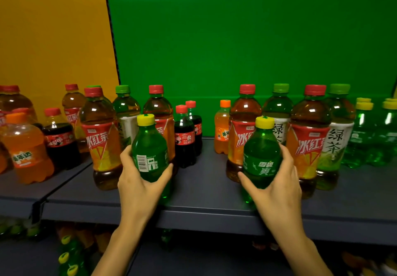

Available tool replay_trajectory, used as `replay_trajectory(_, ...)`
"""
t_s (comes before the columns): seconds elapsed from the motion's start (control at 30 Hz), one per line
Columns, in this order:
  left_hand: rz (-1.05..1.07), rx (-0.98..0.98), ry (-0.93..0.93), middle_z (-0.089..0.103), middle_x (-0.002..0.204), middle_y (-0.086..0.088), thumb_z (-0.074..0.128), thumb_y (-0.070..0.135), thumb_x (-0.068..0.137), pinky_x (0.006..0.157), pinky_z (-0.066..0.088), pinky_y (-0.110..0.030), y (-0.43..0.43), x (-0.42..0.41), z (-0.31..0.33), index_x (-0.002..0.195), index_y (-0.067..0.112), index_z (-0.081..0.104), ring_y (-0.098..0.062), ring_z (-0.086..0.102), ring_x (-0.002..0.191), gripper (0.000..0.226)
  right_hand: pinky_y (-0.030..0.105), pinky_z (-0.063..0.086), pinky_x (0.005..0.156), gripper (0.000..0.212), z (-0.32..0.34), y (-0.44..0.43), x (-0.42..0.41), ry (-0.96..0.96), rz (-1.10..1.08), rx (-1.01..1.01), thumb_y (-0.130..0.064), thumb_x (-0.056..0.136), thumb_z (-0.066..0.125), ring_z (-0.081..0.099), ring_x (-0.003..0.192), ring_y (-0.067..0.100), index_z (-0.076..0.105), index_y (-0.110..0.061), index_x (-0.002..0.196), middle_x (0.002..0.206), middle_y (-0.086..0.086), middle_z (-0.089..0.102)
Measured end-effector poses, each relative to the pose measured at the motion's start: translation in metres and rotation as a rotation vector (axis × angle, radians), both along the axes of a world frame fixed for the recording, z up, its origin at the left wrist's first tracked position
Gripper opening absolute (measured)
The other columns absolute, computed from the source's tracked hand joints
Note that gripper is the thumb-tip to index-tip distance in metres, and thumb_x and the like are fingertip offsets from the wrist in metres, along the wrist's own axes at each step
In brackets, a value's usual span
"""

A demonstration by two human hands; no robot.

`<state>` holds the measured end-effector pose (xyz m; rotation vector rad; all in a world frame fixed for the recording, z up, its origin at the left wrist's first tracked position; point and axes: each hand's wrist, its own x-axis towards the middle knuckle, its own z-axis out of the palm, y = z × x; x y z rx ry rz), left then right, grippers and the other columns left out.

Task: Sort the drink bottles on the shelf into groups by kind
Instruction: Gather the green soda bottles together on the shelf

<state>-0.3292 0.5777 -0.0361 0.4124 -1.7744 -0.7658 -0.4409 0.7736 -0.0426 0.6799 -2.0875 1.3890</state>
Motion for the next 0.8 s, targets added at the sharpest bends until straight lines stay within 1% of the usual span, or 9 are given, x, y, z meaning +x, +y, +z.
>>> replay_trajectory(0.1,-0.169,0.045,0.098,0.057,0.1,0.024,0.084,0.033,0.06,0.074,0.047,-0.004,0.021,0.001,0.013,0.118,0.026,0.038,0.011,0.059,0.091,0.074,0.021,0.039,0.09,0.091,0.001,0.006,0.003,0.028,0.088,0.013,-0.027,0.064,0.082,0.044,0.112,0.009,0.028,-0.019,0.138,0.127,-0.001,0.045)
replay_trajectory(0.17,-0.261,0.066,0.146,0.062,0.097,0.028,0.078,0.044,0.055,0.075,0.049,-0.008,0.036,0.002,0.024,0.118,0.023,0.044,0.009,0.06,0.093,0.075,0.005,0.034,0.085,0.09,0.003,0.014,0.006,0.022,0.158,0.009,-0.028,0.063,0.082,0.041,0.107,-0.001,0.028,-0.026,0.135,0.122,-0.009,0.043)
replay_trajectory(0.23,-0.347,0.079,0.173,0.064,0.099,0.024,0.073,0.044,0.053,0.075,0.051,-0.012,0.054,0.0,0.036,0.114,0.024,0.049,0.002,0.062,0.095,0.069,-0.003,0.034,0.081,0.088,0.008,0.028,0.008,0.016,0.22,-0.01,-0.029,0.061,0.083,0.044,0.107,-0.002,0.026,-0.039,0.128,0.121,-0.013,0.045)
replay_trajectory(0.33,-0.492,0.093,0.178,0.067,0.101,0.018,0.075,0.04,0.051,0.073,0.051,-0.012,0.086,-0.006,0.049,0.105,0.034,0.055,-0.002,0.064,0.095,0.058,0.0,0.039,0.086,0.086,0.02,0.056,0.007,0.036,0.259,-0.046,-0.028,0.058,0.083,0.051,0.109,-0.003,0.026,-0.052,0.118,0.118,-0.017,0.051)
replay_trajectory(0.43,-0.637,0.125,0.175,0.07,0.1,0.015,0.077,0.034,0.048,0.072,0.053,-0.014,0.12,-0.02,0.057,0.103,0.034,0.059,-0.004,0.066,0.095,0.058,-0.003,0.037,0.081,0.082,0.037,0.093,0.003,0.071,0.263,-0.09,-0.023,0.055,0.085,0.047,0.105,-0.019,0.031,-0.051,0.111,0.11,-0.031,0.047)
replay_trajectory(0.5,-0.713,0.128,0.167,0.071,0.099,0.014,0.079,0.031,0.046,0.072,0.053,-0.015,0.145,-0.032,0.061,0.101,0.034,0.06,-0.005,0.067,0.094,0.057,-0.006,0.035,0.077,0.081,0.048,0.122,-0.004,0.093,0.251,-0.112,-0.018,0.055,0.085,0.046,0.099,-0.025,0.033,-0.048,0.109,0.106,-0.032,0.046)
replay_trajectory(0.63,-0.818,0.122,0.136,0.07,0.104,0.012,0.081,0.028,0.048,0.076,0.054,-0.018,0.199,-0.058,0.068,0.101,0.041,0.061,-0.006,0.066,0.098,0.058,0.01,0.042,0.09,0.083,0.064,0.176,-0.028,0.079,0.21,-0.107,-0.021,0.056,0.084,0.052,0.107,-0.01,0.029,-0.054,0.108,0.112,-0.023,0.052)
replay_trajectory(0.73,-0.864,0.113,0.109,0.069,0.105,0.011,0.085,0.022,0.05,0.078,0.052,-0.015,0.241,-0.081,0.07,0.109,0.029,0.056,-0.005,0.065,0.099,0.066,-0.001,0.041,0.076,0.081,0.069,0.214,-0.056,0.102,0.183,-0.119,-0.015,0.058,0.083,0.053,0.096,-0.02,0.029,-0.048,0.109,0.104,-0.026,0.051)
replay_trajectory(0.8,-0.859,0.104,0.084,0.068,0.104,0.014,0.089,0.015,0.052,0.078,0.05,-0.013,0.27,-0.099,0.068,0.111,0.025,0.053,-0.001,0.064,0.097,0.07,0.002,0.042,0.077,0.081,0.07,0.24,-0.076,0.103,0.174,-0.118,-0.014,0.06,0.082,0.054,0.096,-0.017,0.028,-0.047,0.11,0.105,-0.026,0.051)
